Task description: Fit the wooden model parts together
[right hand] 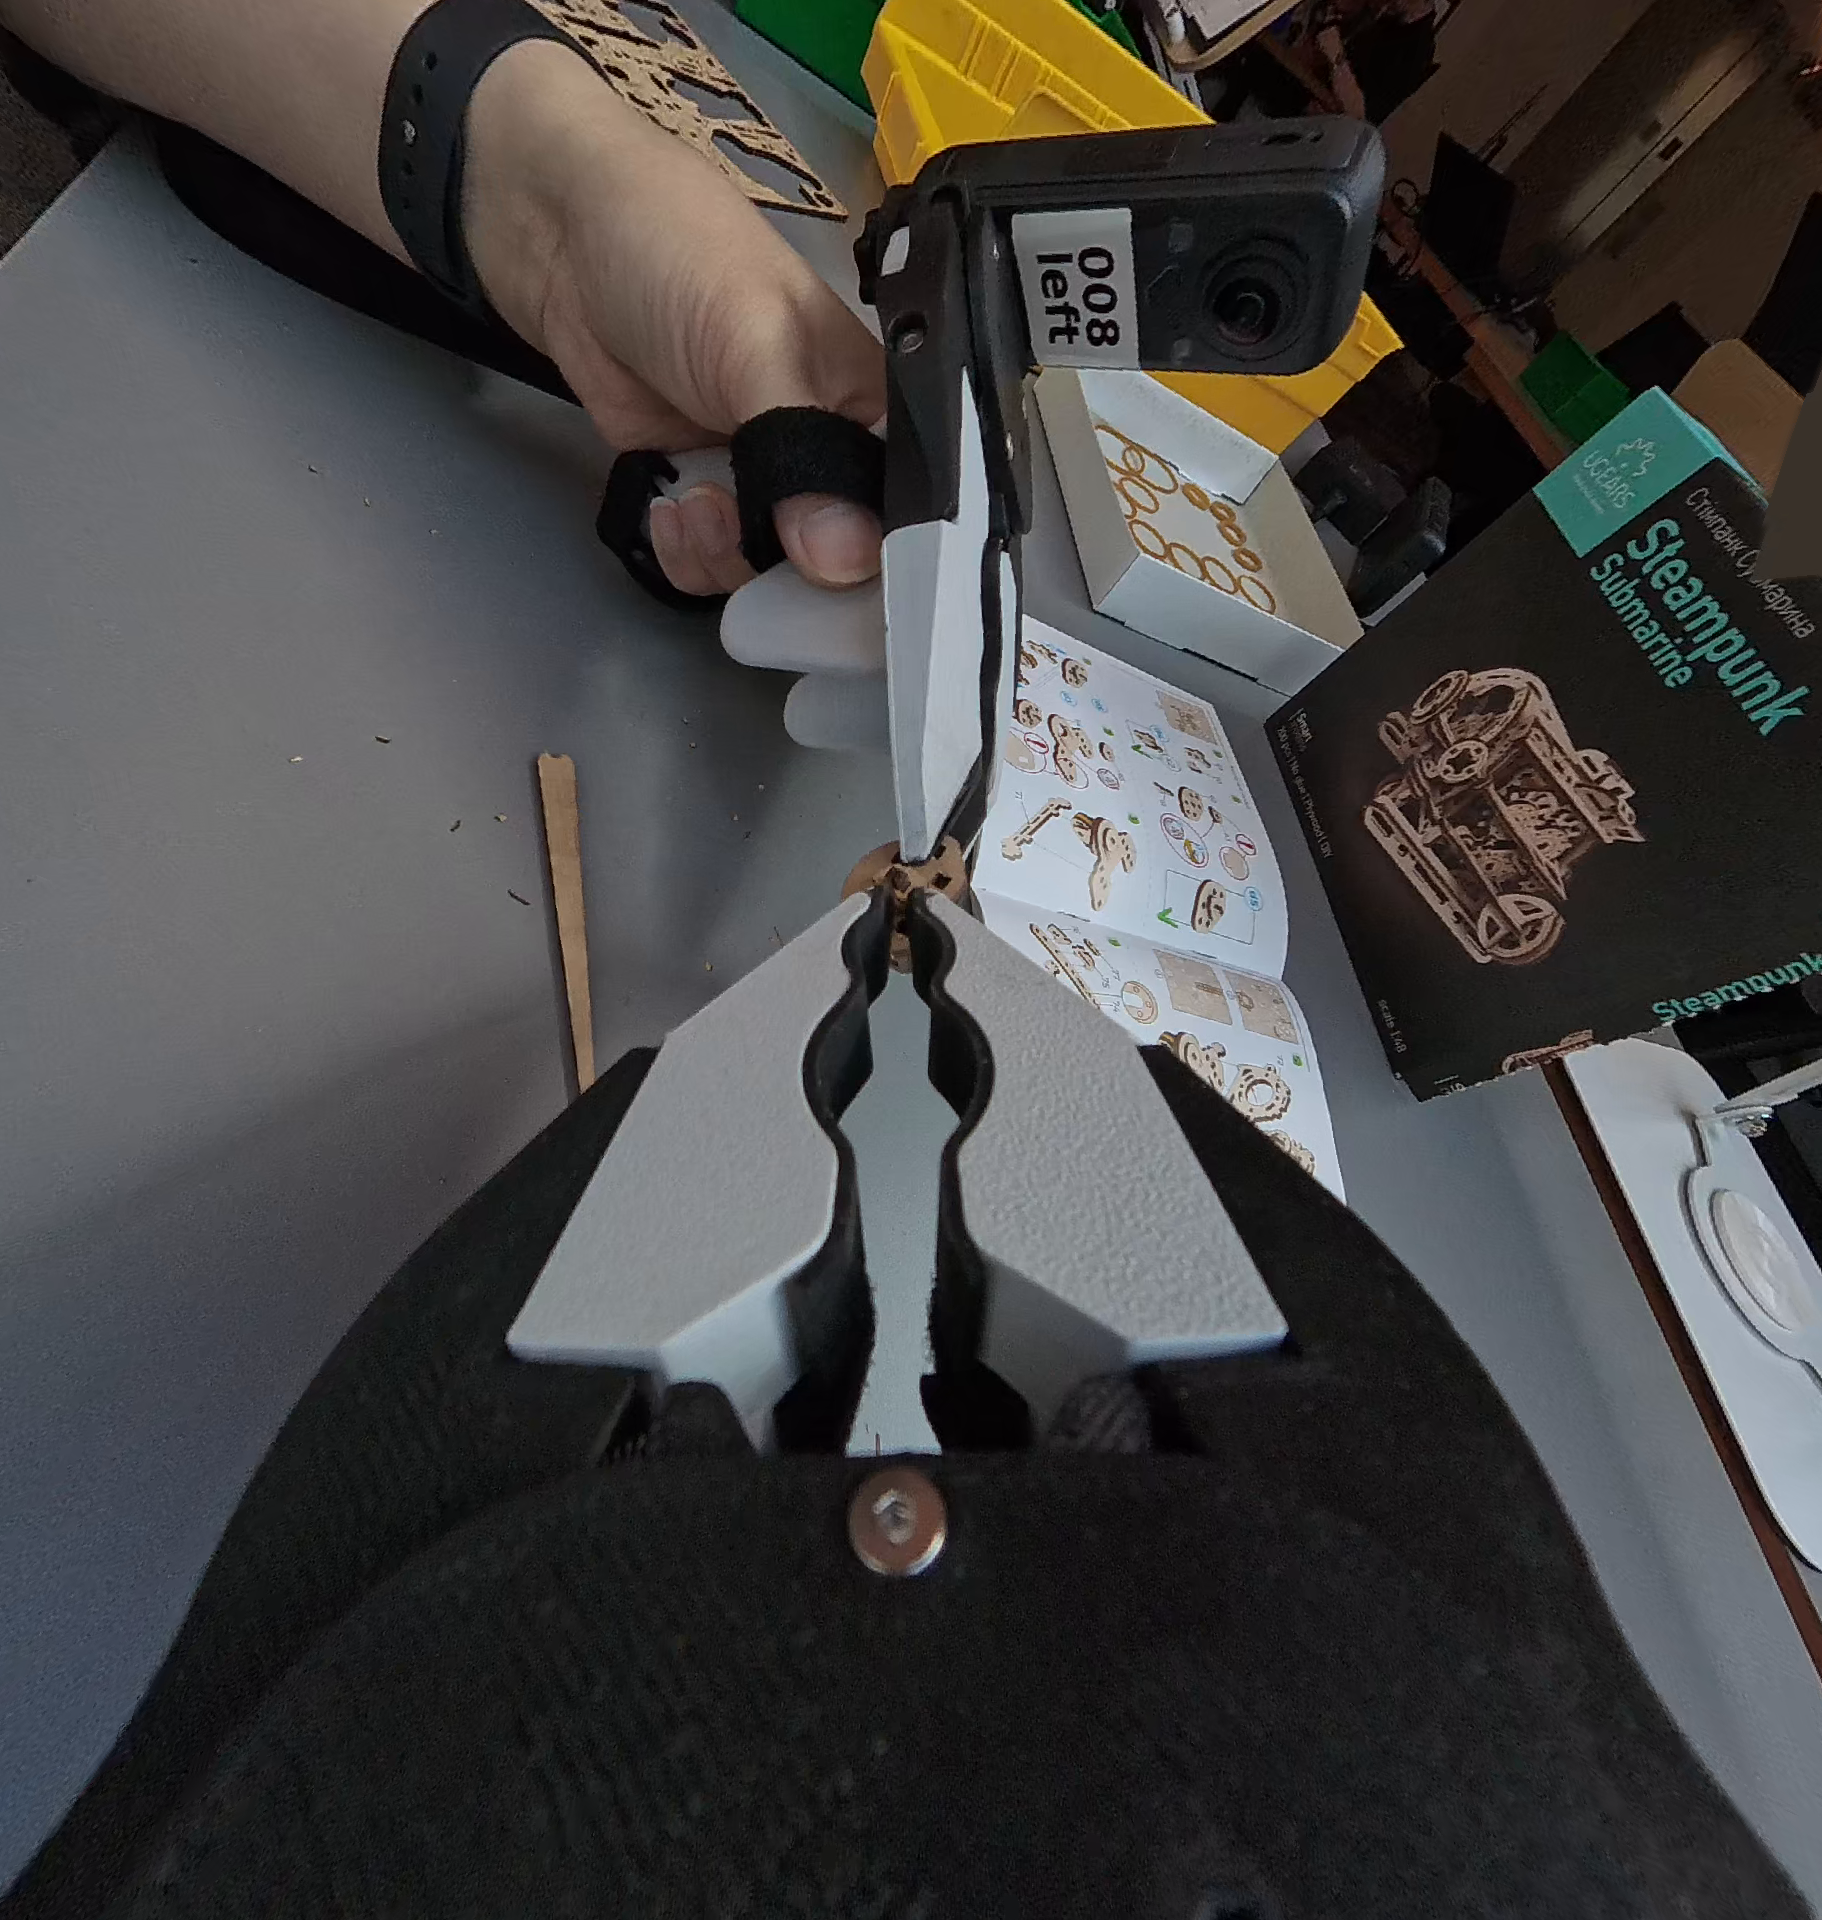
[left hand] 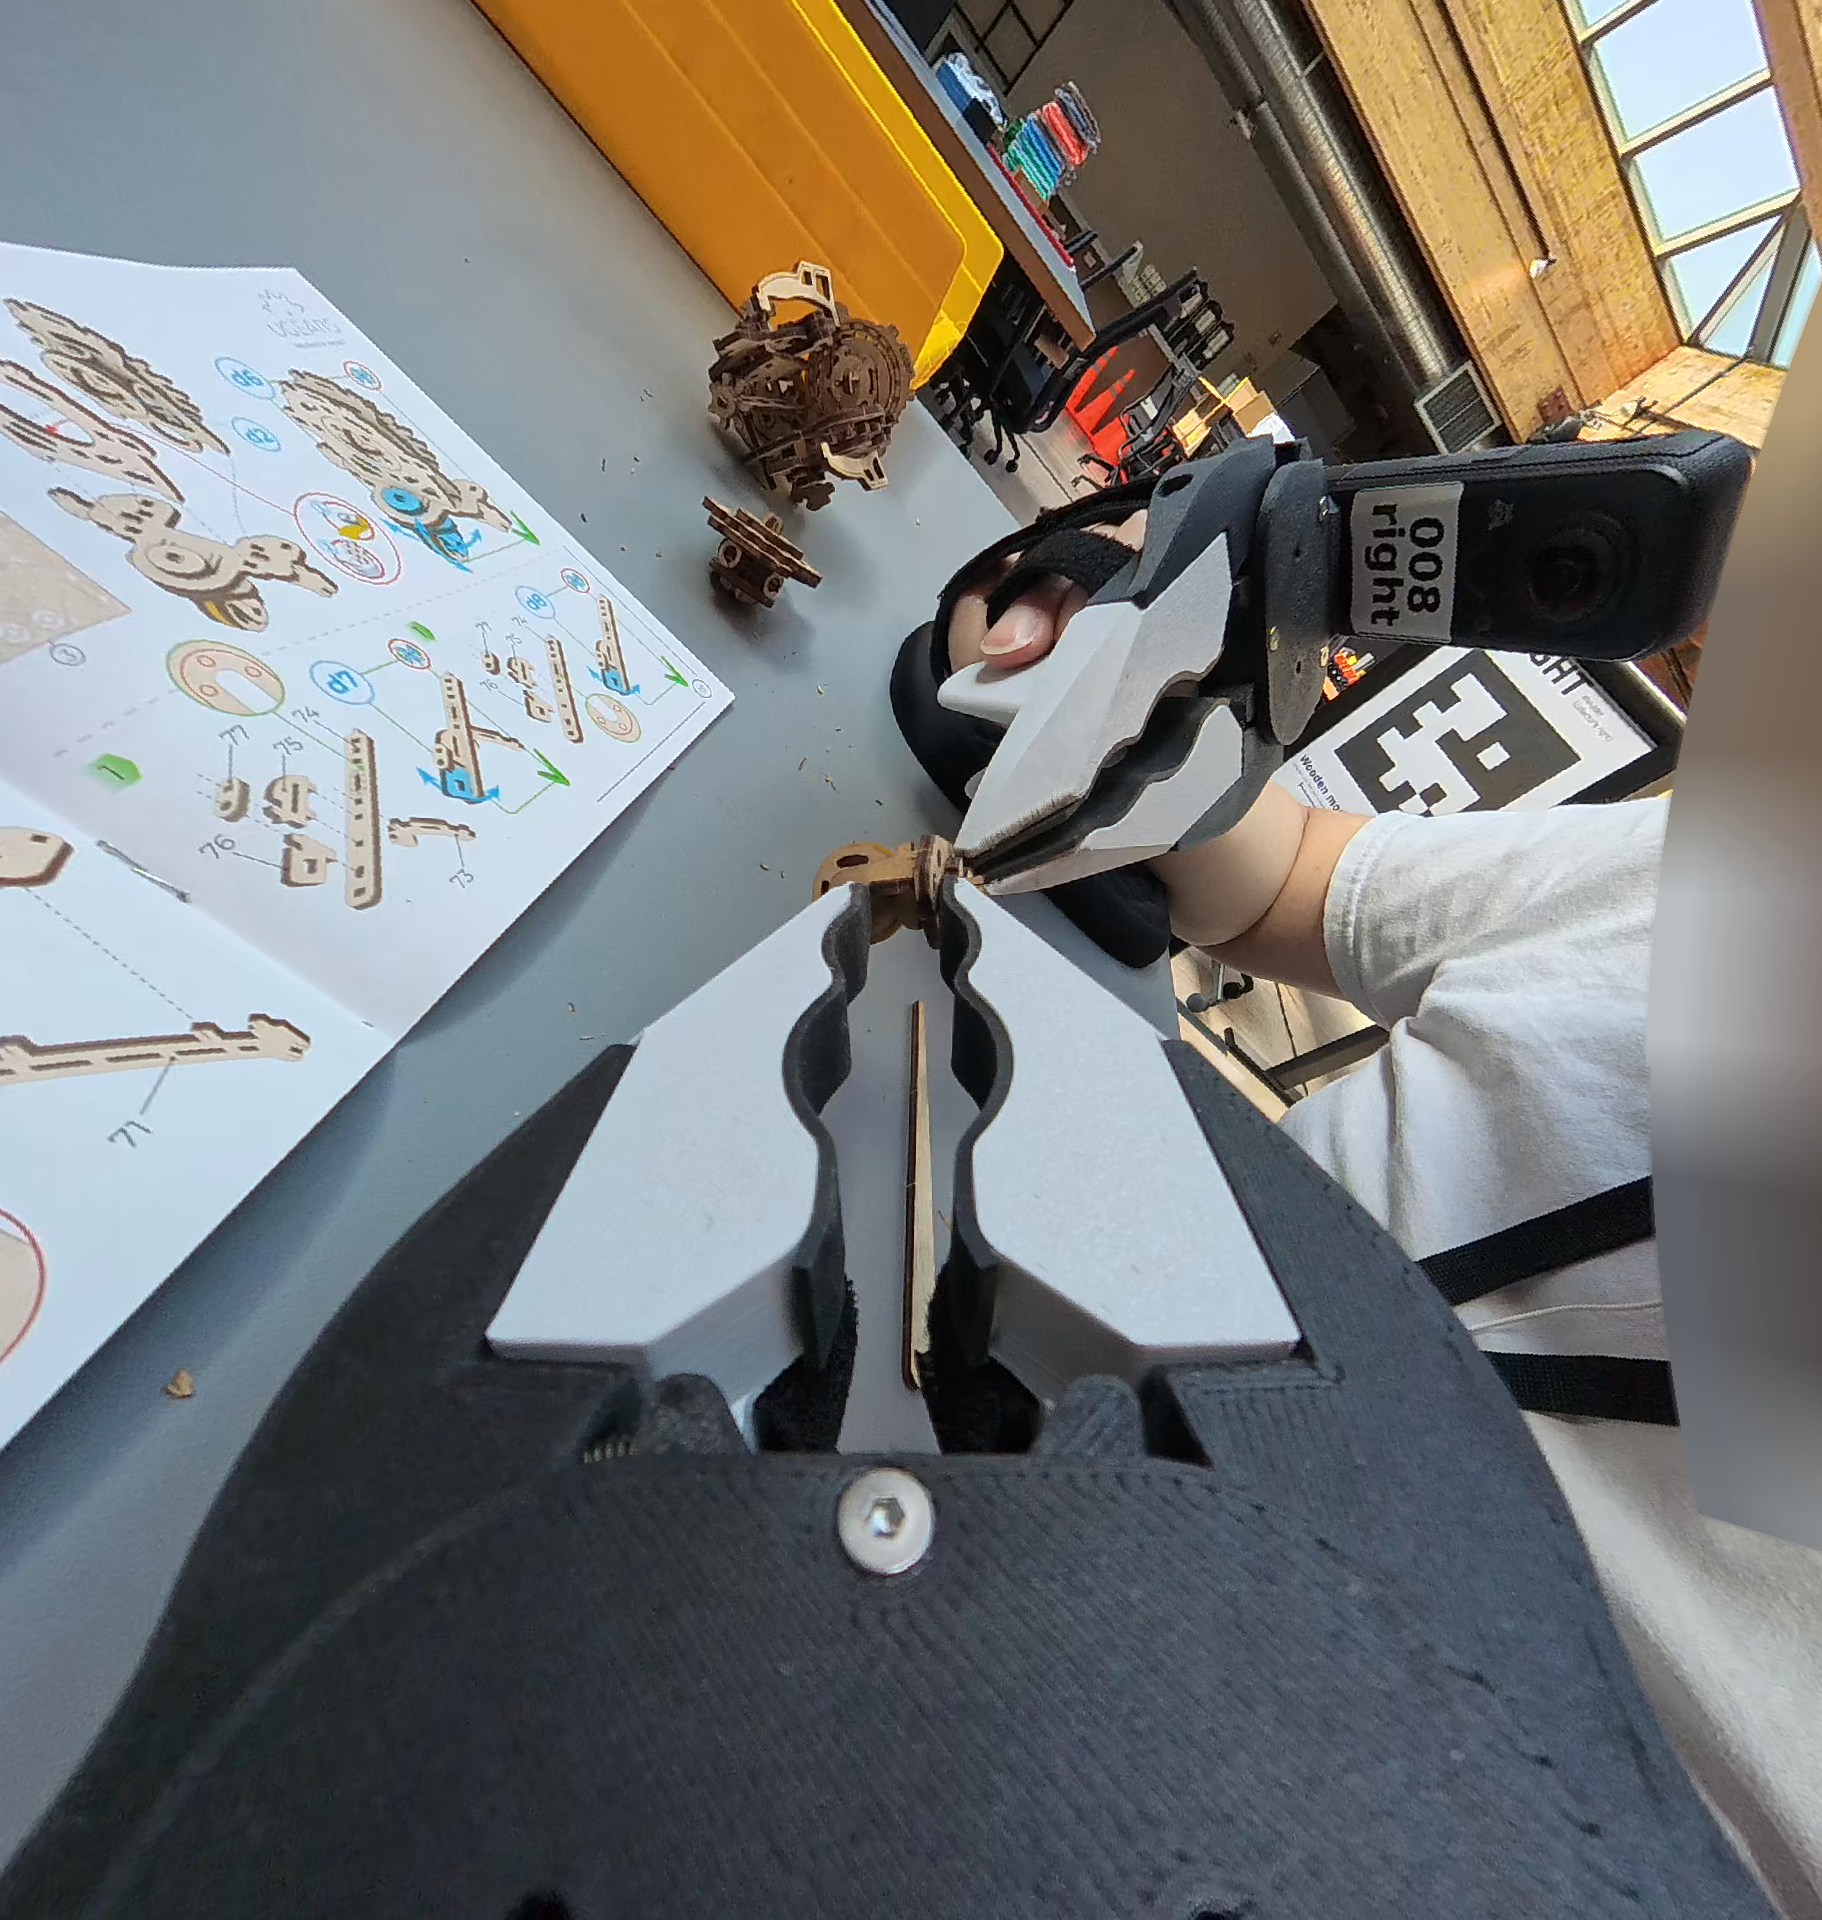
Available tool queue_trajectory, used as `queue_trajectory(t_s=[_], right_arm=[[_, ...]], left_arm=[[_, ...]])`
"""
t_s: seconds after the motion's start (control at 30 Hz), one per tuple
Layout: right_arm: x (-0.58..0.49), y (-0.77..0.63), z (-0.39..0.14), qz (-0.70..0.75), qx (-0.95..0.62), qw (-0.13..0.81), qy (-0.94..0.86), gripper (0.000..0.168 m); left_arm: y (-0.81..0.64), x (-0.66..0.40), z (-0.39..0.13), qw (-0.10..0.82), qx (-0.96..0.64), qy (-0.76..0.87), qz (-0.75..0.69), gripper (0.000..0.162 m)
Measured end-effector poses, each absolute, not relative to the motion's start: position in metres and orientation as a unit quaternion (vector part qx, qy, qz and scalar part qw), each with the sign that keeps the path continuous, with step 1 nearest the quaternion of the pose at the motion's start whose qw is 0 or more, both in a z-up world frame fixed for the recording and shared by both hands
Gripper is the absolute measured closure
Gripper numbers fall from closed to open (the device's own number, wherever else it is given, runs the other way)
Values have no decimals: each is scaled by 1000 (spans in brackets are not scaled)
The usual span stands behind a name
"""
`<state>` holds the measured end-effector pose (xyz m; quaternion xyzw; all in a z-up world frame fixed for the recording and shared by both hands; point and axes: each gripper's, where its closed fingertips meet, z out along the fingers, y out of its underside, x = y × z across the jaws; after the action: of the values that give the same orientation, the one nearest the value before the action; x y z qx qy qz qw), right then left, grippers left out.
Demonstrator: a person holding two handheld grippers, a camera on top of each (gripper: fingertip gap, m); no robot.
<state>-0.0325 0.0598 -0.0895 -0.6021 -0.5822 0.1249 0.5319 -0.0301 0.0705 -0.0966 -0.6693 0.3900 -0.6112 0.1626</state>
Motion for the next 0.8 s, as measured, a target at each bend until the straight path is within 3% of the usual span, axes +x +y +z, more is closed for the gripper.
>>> queue_trajectory(t_s=[0.6,0.77,0.8], right_arm=[[-38,57,-90,2,-556,543,-629,168],[-51,27,-97,152,-559,499,-645,168],[-53,24,-97,189,-568,489,-634,159]], left_arm=[[77,-30,-93,175,-676,358,-620,151],[80,-31,-92,175,-676,348,-625,151],[82,-32,-91,175,-676,345,-627,151]])
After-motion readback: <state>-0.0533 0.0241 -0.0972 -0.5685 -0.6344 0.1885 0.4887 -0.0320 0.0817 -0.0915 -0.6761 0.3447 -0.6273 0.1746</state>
